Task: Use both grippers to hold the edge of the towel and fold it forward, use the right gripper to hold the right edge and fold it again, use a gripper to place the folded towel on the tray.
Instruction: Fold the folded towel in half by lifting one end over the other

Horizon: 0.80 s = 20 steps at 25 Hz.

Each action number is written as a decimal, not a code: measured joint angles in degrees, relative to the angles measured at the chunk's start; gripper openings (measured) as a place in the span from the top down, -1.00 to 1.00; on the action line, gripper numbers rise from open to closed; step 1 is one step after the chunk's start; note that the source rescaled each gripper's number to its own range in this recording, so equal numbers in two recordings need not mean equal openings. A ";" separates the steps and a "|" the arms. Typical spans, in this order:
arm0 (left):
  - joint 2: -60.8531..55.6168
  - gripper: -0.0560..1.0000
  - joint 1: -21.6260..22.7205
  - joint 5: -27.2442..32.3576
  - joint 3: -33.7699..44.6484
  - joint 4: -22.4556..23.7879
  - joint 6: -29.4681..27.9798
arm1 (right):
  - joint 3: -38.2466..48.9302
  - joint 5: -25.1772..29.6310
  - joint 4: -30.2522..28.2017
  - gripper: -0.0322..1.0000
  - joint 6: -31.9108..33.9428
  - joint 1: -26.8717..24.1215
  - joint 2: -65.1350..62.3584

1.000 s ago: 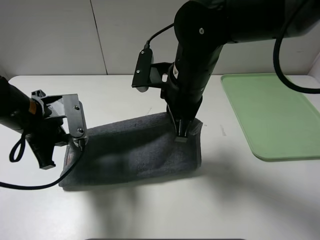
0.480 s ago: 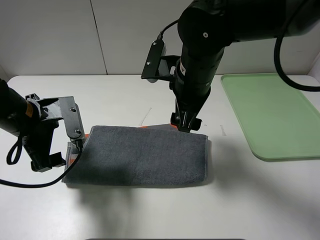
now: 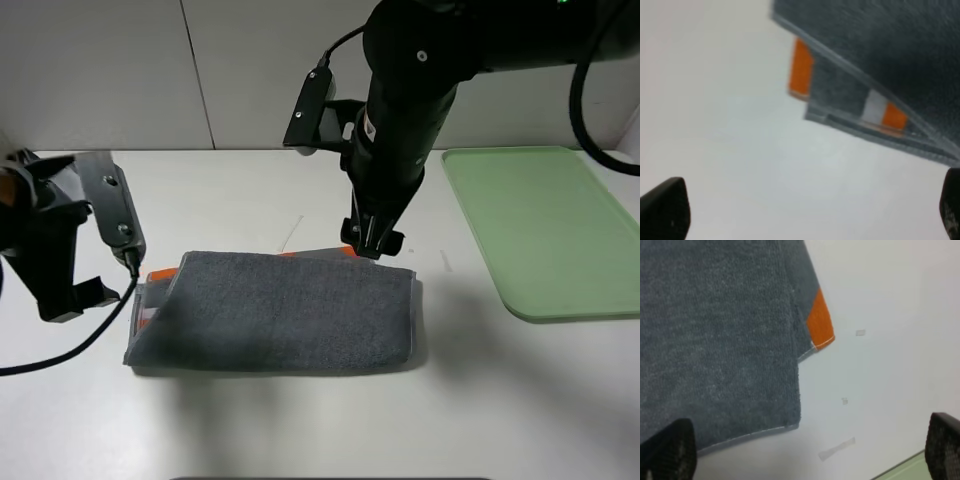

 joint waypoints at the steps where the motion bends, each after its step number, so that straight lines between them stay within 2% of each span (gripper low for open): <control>1: -2.56 -1.00 0.00 1.28 0.00 0.00 -0.13 | 0.00 0.09 0.12 -1.00 0.46 0.00 -0.45; 7: -19.71 -1.00 0.00 13.40 0.04 0.04 -5.42 | 0.00 2.24 1.33 -1.00 5.58 0.00 -2.47; 12: -38.23 -1.00 0.00 24.62 0.04 -0.32 -11.35 | 0.00 4.56 6.50 -1.00 6.99 0.00 -2.58; 18: -59.15 -1.00 0.00 40.38 -1.71 -4.40 -17.70 | 0.00 4.56 12.41 -1.00 6.99 0.00 -2.83; 20: -63.69 -1.00 0.00 42.44 -3.49 -5.07 -20.57 | 0.00 4.56 13.07 -1.00 6.99 0.00 -2.83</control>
